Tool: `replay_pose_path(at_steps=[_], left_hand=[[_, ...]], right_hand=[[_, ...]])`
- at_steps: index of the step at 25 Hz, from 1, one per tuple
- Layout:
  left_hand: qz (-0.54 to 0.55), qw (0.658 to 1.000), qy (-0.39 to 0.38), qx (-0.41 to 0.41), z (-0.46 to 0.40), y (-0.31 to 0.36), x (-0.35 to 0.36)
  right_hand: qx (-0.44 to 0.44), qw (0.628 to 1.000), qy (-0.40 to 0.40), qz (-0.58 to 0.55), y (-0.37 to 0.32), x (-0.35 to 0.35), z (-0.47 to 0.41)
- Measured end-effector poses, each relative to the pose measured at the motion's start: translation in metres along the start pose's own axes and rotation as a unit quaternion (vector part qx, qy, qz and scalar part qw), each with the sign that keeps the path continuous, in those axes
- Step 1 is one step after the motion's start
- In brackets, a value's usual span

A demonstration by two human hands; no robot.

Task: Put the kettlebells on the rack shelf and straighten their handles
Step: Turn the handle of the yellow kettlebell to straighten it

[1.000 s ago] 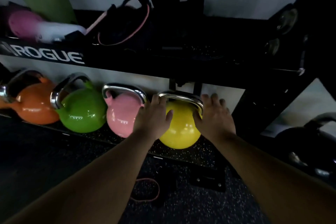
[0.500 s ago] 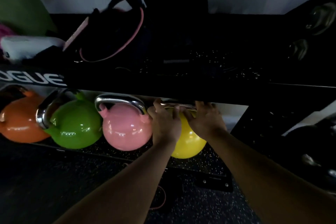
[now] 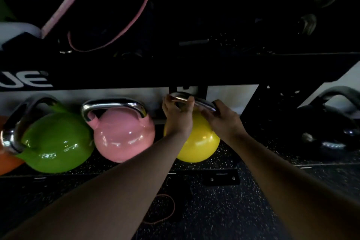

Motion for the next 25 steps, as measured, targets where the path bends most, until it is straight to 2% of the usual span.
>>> replay_pose_path(at_steps=[2,4,7,9,11,16,21,25], left_hand=[[-0.003,1.000,-0.008,0.018,-0.012,0.000,0.000],[-0.004,0.998,-0.055,0.040,-0.021,0.002,-0.001],[-0.024,0.996,-0.083,0.014,-0.020,-0.006,0.004],[-0.003,0.997,-0.070,-0.013,-0.014,-0.012,0.012],[0.031,0.998,-0.050,-0.030,-0.015,-0.015,0.018],[0.028,0.996,-0.090,0.003,-0.032,-0.010,0.024],[0.039,0.992,-0.120,-0.001,-0.033,-0.010,0.035],[0.016,0.993,-0.119,0.004,-0.043,-0.006,0.033]], right_hand=[[0.033,0.998,0.021,-0.044,-0.003,0.009,0.005],[0.024,0.998,0.030,-0.057,-0.005,0.022,0.020],[0.005,0.999,0.000,-0.053,-0.003,0.022,0.033],[0.010,0.989,-0.027,-0.146,-0.002,0.016,0.030],[0.037,0.964,-0.020,-0.263,-0.002,0.016,0.029],[0.080,0.923,-0.001,-0.375,-0.012,0.037,0.038],[0.069,0.920,-0.016,-0.386,-0.020,0.049,0.044],[0.065,0.931,-0.020,-0.358,-0.028,0.055,0.045]])
Point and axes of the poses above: each hand's wrist, its own z-axis away from the middle knuckle, its own x-axis out of the palm, y = z × x, the point moved 8 cm from there along -z, towards the middle knuckle, and after that the axes turned 7 degrees about z, right-handed, at the moved point
